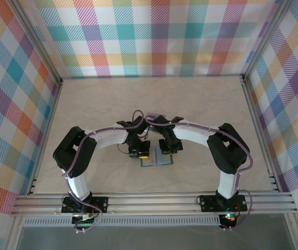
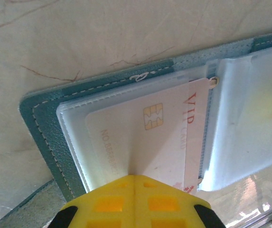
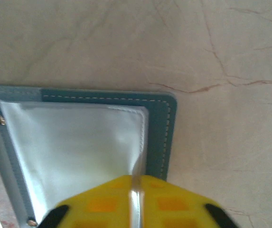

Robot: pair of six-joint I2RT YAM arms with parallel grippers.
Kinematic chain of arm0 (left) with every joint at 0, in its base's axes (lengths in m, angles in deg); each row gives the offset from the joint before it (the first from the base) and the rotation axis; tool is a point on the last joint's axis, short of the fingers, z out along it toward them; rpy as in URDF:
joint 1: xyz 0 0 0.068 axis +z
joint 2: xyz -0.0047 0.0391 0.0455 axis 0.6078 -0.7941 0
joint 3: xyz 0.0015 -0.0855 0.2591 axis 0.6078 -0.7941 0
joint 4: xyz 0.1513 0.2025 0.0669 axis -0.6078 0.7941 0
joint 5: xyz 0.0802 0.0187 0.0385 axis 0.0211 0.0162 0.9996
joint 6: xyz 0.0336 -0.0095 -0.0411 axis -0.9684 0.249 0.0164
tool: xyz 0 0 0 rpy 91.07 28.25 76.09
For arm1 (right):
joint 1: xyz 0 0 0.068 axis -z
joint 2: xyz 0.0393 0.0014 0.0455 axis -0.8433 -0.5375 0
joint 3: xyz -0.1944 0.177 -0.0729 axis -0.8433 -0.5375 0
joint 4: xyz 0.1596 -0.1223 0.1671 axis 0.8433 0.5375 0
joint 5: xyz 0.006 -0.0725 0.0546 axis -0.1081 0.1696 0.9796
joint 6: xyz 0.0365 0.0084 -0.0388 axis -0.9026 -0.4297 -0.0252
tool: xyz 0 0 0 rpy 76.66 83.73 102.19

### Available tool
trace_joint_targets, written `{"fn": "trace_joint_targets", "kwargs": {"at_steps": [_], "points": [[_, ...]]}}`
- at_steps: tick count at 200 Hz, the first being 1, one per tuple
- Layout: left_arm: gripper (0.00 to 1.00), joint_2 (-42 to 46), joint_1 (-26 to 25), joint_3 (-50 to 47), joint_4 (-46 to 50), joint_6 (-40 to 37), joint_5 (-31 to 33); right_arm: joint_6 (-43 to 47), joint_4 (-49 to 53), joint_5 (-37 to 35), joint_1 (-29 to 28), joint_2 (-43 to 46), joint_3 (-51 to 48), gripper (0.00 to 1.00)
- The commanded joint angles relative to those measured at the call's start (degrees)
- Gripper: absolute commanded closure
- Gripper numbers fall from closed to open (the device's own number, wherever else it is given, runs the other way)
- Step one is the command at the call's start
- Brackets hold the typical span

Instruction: Take the credit cards out of the card holder

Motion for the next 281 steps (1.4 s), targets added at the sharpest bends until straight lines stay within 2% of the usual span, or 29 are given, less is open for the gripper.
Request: {"fn": "trace_joint_targets", "kwargs": {"at_steps": [1,23,53,102,142,157,179,210,233,281], "points": [[1.0,-1.64,-0.42,-1.03,2.55,-0.83,2.24,0.07,2.93,1.68,0.62,4.26,0.16,0.78],[1.0,-1.21,-0.48,-0.94,2.1,-0.65,1.37,-0.08,3.63,2.88,0.62,5.84,0.87,0.72],[1.0,-0.37,-0.48,-0.61,2.18,-0.71,0.68,-0.05,5.33,3.29,0.61,7.32,2.12,0.69],[1.0,0.48,-0.46,-0.07,2.45,-0.76,0.27,-0.77,6.08,5.18,0.57,10.51,3.92,0.67],[1.0,0.86,-0.48,-0.26,2.45,-0.71,0.35,-2.68,3.49,9.92,0.62,12.52,4.11,0.67],[1.0,1.39,-0.45,-0.63,2.7,-0.78,0.97,-4.39,0.67,12.84,0.62,13.65,3.46,0.73],[1.0,2.07,-0.45,-1.17,3.39,-0.78,2.8,-8.19,-6.48,19.73,0.62,14.69,0.77,0.88],[1.0,2.0,-0.47,-1.91,2.48,-0.39,2.81,-14.26,-17.88,29.05,0.44,11.49,-2.82,0.95],[1.0,2.14,-0.47,-2.41,2.0,0.08,2.78,-15.62,-19.25,28.85,0.18,7.45,-3.02,0.96],[1.0,2.5,-0.48,-2.93,2.1,0.04,2.98,-12.77,-13.63,23.14,0.22,2.1,-0.38,0.95]]}}
